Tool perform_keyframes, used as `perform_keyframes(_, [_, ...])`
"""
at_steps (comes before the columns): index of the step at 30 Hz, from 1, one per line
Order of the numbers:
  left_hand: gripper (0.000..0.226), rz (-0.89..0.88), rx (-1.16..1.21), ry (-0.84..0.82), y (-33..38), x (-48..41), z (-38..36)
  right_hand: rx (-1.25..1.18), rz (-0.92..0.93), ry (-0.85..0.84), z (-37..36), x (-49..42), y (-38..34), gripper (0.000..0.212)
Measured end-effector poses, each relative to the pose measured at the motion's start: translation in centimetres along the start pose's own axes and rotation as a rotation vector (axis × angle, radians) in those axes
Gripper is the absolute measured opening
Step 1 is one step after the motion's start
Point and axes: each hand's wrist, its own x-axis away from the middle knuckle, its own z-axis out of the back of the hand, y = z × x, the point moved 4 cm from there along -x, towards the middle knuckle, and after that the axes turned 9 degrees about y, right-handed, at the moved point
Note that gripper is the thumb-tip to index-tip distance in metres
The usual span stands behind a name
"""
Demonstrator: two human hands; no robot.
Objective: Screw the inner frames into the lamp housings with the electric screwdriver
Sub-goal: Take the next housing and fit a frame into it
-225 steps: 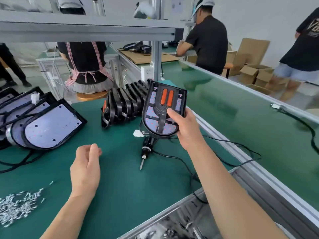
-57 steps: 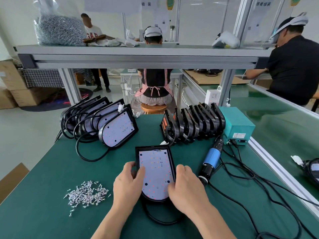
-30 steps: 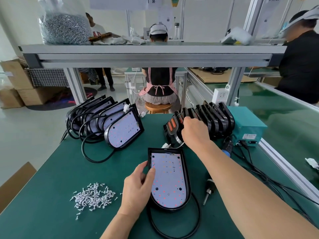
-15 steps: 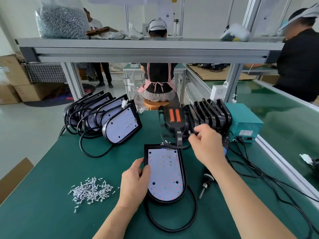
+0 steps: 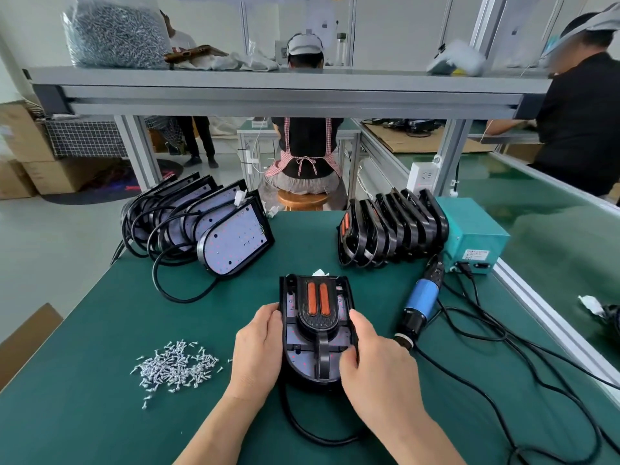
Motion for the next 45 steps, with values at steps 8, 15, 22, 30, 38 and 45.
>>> perform_keyframes(8, [0.019,0.019,0.068,-0.033,0.7,0.4,0.1,0.152,0.064,0.026,0.1,-0.5,-0.6,0.019])
perform_keyframes(15, [0.059,0.006,0.086,-0.119,0.7,0.6,0.1,0.045,0.150,0.100,0.0,-0.4,-0.5,0.016])
perform_keyframes(22, [0.042,0.000,0.039,-0.101,1.0,0.7,0.2,-0.051,0.163,0.250,1.0,-1.5,-1.1,0.010])
perform_keyframes(30, [0.026,-0.065,-0.032,-0.096,0.2,0.3,-0.3,0.039,0.415,-0.108,-3.5,-2.7,-2.3,0.058])
perform_keyframes(38, [0.023,-0.081,0.010,-0.099,0.3,0.4,-0.5,0.040,0.406,-0.096,-3.5,-2.3,-1.9,0.061])
perform_keyframes(45, [0.002,-0.106,0.013,-0.021,0.9,0.8,0.2,0.003,0.360,-0.072,-2.9,-1.4,-1.7,0.065])
